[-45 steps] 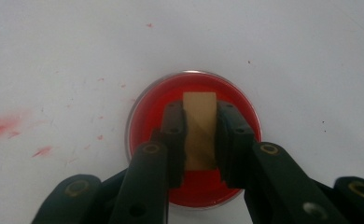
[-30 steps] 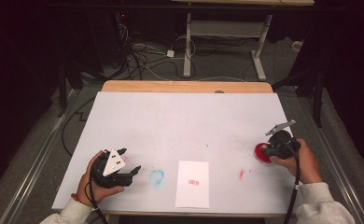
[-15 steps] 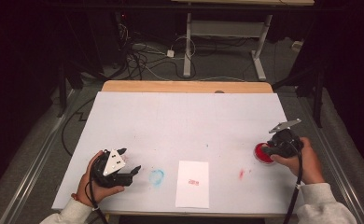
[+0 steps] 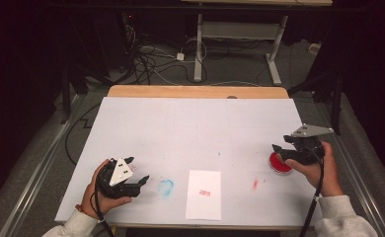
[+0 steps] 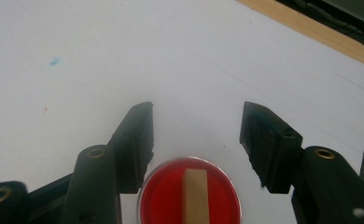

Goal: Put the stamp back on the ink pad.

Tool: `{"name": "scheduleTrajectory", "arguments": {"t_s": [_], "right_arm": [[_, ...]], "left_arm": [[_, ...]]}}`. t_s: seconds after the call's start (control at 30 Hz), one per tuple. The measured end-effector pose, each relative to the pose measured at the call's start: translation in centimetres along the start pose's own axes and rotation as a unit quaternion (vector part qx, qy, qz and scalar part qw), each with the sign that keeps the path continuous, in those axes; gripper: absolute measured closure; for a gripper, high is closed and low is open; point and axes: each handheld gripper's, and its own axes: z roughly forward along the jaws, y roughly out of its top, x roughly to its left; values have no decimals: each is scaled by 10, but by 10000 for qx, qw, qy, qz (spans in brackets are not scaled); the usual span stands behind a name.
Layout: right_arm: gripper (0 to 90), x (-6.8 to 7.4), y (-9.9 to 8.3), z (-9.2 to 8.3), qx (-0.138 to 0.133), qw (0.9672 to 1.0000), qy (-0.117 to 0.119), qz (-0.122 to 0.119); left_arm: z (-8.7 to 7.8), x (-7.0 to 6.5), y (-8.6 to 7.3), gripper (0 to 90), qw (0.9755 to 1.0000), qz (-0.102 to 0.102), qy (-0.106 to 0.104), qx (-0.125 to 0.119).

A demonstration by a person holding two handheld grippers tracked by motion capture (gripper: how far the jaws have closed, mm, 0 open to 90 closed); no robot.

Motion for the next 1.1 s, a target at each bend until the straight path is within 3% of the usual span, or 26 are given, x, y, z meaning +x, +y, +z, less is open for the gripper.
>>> {"name": "scheduleTrajectory", "arguments": {"t_s": [0.3,0.73,1.1], "right_arm": [[281,18,7,-2,-684,9975,-162,-100],[226,40,12,-8,-1441,9891,-279,91],[176,59,15,-8,-1669,9855,-292,-76]], "left_arm": [[-1,0,0,218,10000,8,7,0],[-1,0,0,218,10000,8,6,-8],[-1,0,0,218,10000,6,-15,-34]]}}
